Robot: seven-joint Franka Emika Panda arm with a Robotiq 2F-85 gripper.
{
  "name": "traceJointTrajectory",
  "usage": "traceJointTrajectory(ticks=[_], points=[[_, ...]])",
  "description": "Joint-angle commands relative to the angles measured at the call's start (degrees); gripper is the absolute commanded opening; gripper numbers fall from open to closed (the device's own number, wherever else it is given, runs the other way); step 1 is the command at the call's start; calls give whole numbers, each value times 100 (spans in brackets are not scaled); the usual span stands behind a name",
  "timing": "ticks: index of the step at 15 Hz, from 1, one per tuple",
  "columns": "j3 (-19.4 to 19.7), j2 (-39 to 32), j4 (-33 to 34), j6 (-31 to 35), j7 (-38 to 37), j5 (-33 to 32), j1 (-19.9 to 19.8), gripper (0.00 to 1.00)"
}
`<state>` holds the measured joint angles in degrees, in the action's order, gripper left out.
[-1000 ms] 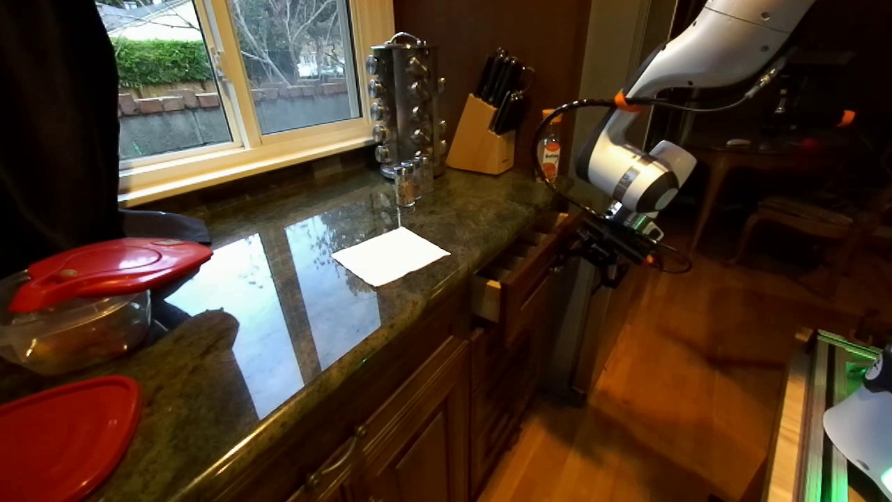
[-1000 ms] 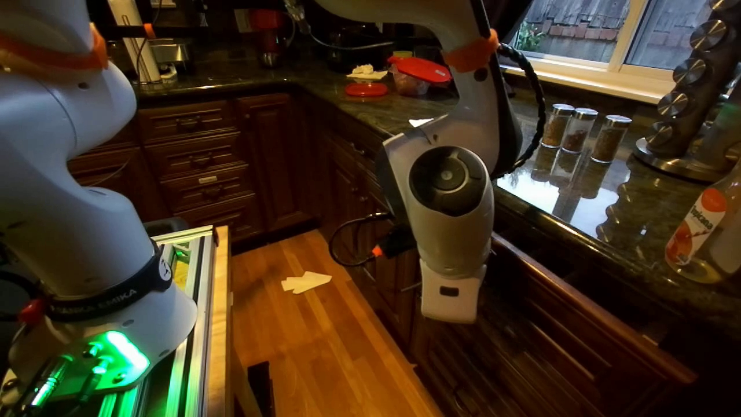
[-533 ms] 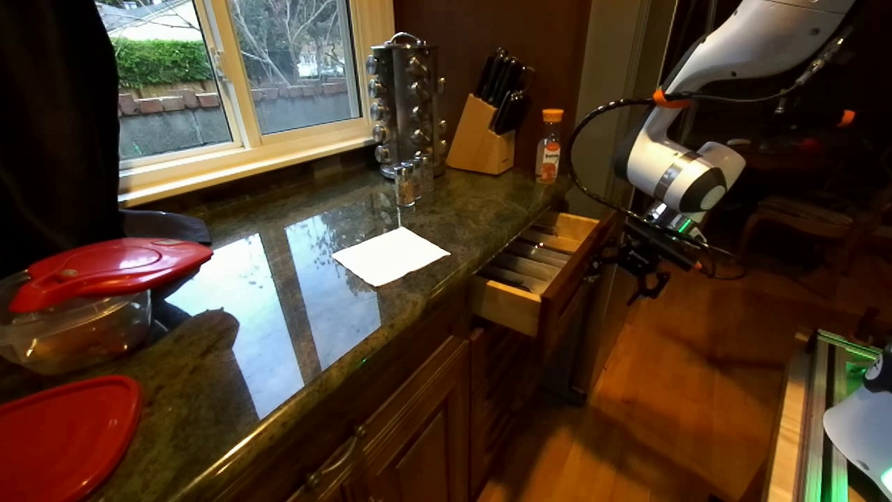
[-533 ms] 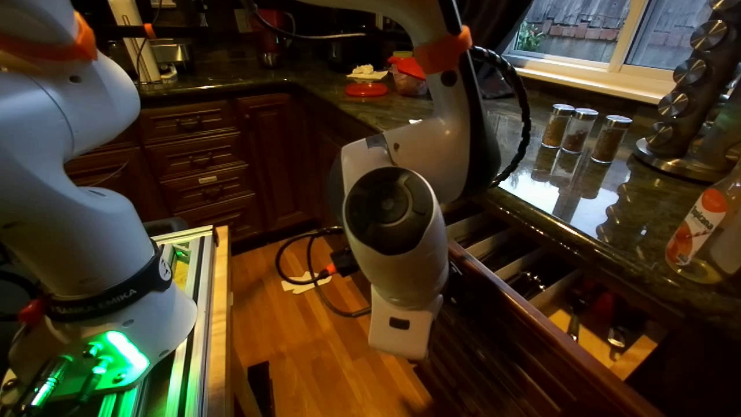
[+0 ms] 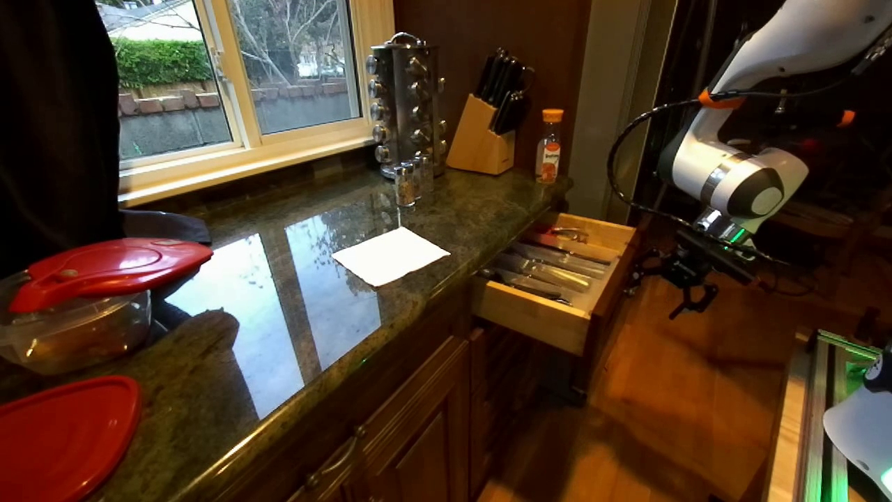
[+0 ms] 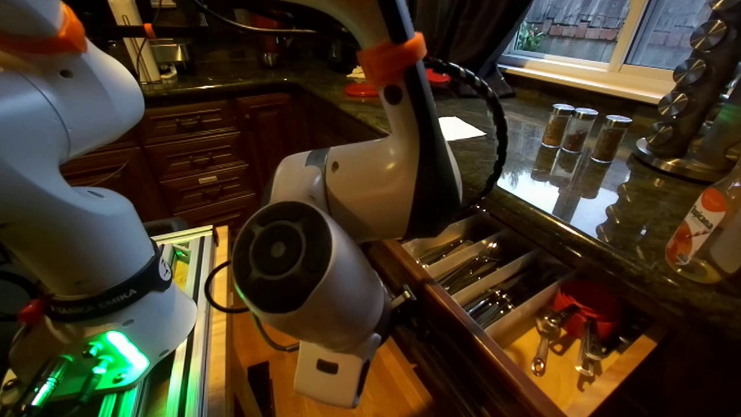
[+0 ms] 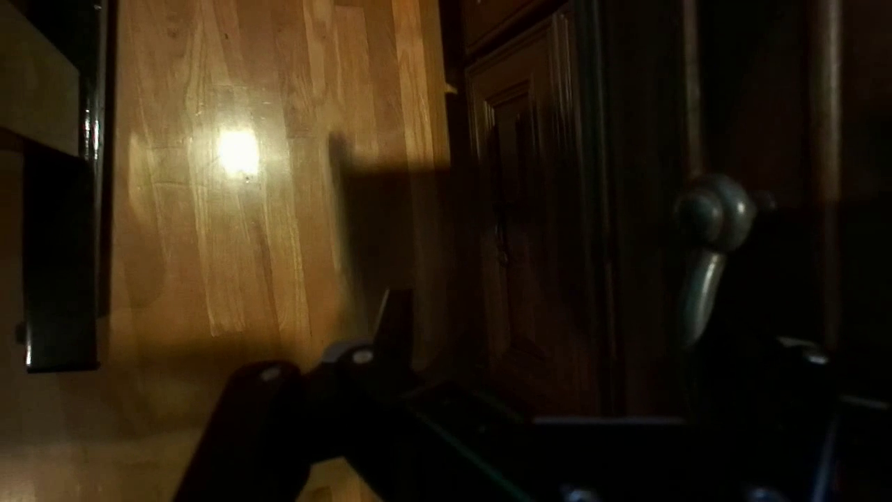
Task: Open the top right drawer
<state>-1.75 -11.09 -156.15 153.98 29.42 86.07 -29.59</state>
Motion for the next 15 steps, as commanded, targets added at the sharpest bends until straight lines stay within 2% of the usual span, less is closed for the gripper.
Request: traceJointTrajectory(ticks=[1, 2, 6, 7, 8, 9, 10, 11, 12, 15], points=[[764, 661, -306, 44, 86, -48, 509, 100], [849, 488, -129, 29, 95, -69, 570, 100], [1290, 716, -159, -81, 398, -111, 941, 100], [1119, 841, -112, -10, 537, -107, 702, 100], [1453, 1286, -389, 12, 574, -183, 970, 100], [1259, 1472, -428, 81, 642, -196, 732, 100], [1306, 1599, -427, 70, 664, -227, 730, 100], [1312, 1385, -106, 5, 668, -228, 707, 100], [1519, 1516, -120, -21, 545, -349, 909, 100], [1506, 2111, -387, -79, 98, -1138, 1002, 100]])
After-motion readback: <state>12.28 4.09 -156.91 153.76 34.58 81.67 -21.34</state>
